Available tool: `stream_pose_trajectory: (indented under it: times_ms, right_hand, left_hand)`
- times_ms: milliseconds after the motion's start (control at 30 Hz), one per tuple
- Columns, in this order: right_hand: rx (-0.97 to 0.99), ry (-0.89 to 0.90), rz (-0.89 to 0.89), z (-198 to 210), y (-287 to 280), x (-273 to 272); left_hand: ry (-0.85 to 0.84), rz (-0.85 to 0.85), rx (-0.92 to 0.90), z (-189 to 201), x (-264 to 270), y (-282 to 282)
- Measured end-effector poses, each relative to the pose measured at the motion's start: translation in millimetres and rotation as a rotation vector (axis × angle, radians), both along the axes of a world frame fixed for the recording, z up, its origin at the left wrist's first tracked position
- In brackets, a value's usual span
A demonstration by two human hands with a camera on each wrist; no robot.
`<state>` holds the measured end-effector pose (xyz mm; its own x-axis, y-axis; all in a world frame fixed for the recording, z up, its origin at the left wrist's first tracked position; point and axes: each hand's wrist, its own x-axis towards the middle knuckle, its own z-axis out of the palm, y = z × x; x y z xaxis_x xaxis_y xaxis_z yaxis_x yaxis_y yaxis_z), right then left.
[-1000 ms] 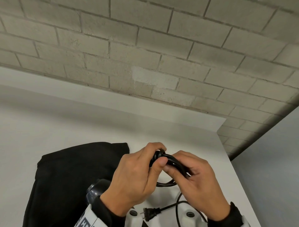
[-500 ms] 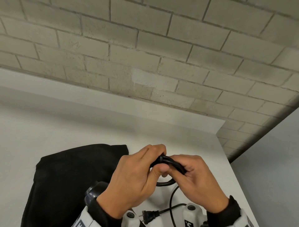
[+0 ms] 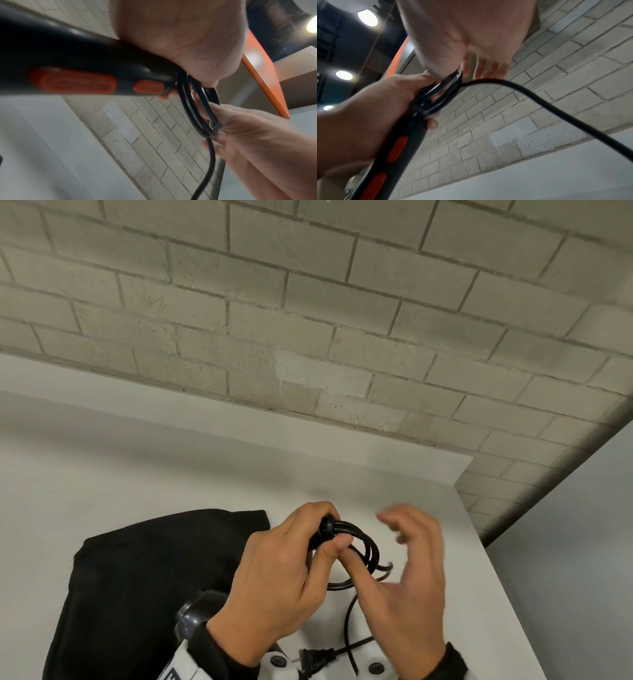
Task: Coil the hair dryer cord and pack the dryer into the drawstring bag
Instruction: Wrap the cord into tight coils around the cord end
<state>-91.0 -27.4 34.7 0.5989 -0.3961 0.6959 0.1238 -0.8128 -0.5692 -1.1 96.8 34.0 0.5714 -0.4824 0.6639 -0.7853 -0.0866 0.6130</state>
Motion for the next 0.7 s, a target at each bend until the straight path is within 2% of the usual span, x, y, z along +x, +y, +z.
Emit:
stream_pose_trajectory:
  times_ms: [67, 133, 200, 333, 400, 533, 633, 700]
  right_hand:
    - [-0.162, -0.130, -0.140, -7.2, 8.9, -0.7]
    - [-0.262, -0.121, -0.240, -12.6, 17.5, 0.3]
    - [-0.229, 0.002, -0.313, -10.2, 26.6, 1.8]
    - [-0.026, 0.299, -0.279, -8.5, 43.9, 2.5]
    - [0.109, 0.323, -0.181, -8.3, 45.4, 1.1]
    - [0.563, 0.459, 0.195, 12.1, 37.4, -4.8]
    - [0.670, 0.444, 0.367, 21.1, 28.6, -9.4]
    - [0.691, 0.415, 0.411, 18.1, 23.6, -11.0]
  left_hand:
    - [-0.001, 0.025, -0.006, 0.0, -0.5, -0.8]
    - [-0.002, 0.048, -0.013, -1.0, -0.3, -1.8]
    - [-0.007, 0.066, -0.018, -1.8, -0.1, -2.4]
    - [-0.021, 0.107, -0.016, -3.7, 0.5, -2.9]
    - [-0.004, 0.139, -0.025, -4.1, 1.8, -1.8]
    - [0.038, 0.181, -0.044, -3.0, 4.7, 2.7]
    - [0.022, 0.156, -0.046, -1.3, 4.4, 4.0]
    - [0.014, 0.142, -0.040, -0.7, 3.8, 2.7]
